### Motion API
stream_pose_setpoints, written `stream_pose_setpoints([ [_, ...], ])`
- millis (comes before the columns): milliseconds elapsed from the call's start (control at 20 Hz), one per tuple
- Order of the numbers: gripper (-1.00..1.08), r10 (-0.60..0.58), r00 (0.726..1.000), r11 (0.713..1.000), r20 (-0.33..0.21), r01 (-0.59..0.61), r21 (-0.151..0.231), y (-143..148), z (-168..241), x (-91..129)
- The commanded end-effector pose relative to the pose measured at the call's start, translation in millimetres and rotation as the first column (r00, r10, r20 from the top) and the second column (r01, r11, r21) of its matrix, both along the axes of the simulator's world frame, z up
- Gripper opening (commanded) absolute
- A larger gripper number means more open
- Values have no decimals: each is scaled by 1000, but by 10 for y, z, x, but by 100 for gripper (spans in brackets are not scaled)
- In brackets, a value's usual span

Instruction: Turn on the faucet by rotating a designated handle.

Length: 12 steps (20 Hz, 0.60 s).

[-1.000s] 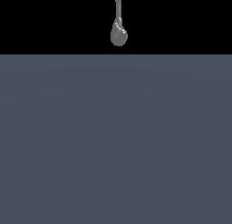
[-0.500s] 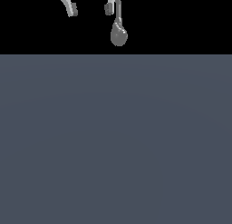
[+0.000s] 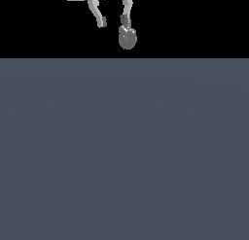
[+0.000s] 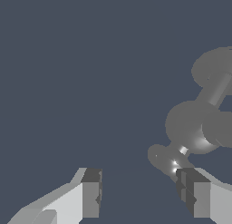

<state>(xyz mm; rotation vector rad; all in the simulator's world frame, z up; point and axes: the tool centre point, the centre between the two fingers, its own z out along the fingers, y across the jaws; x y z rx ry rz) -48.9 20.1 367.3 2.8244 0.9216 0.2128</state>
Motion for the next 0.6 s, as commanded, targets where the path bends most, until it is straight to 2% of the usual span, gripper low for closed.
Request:
stream_pose_setpoints([
  [0,11,87,995,994,-50,-83,66,837,-392,-23],
  [50,7,-1,998,995,-67,8,103,632,-420,0],
  [100,-36,-29,999,989,-19,32,144,890,-343,62],
  [150,3,48,997,993,-67,-41,107,895,-695,-227],
  [200,3,59,996,993,-74,-51,102,967,-738,-226],
  [250,11,91,994,993,-53,-87,74,607,-700,-127],
  [300,48,27,999,994,-24,-25,108,618,-681,-66],
  [350,16,1,1000,990,-19,2,144,445,-721,-46],
  [400,68,48,999,986,-15,-45,160,656,-810,-112],
  [450,75,107,994,987,3,-106,124,701,-821,-126],
  [500,67,152,988,986,6,-152,73,660,-910,-179],
  [550,76,86,996,993,-16,-84,85,262,-1055,-223],
])
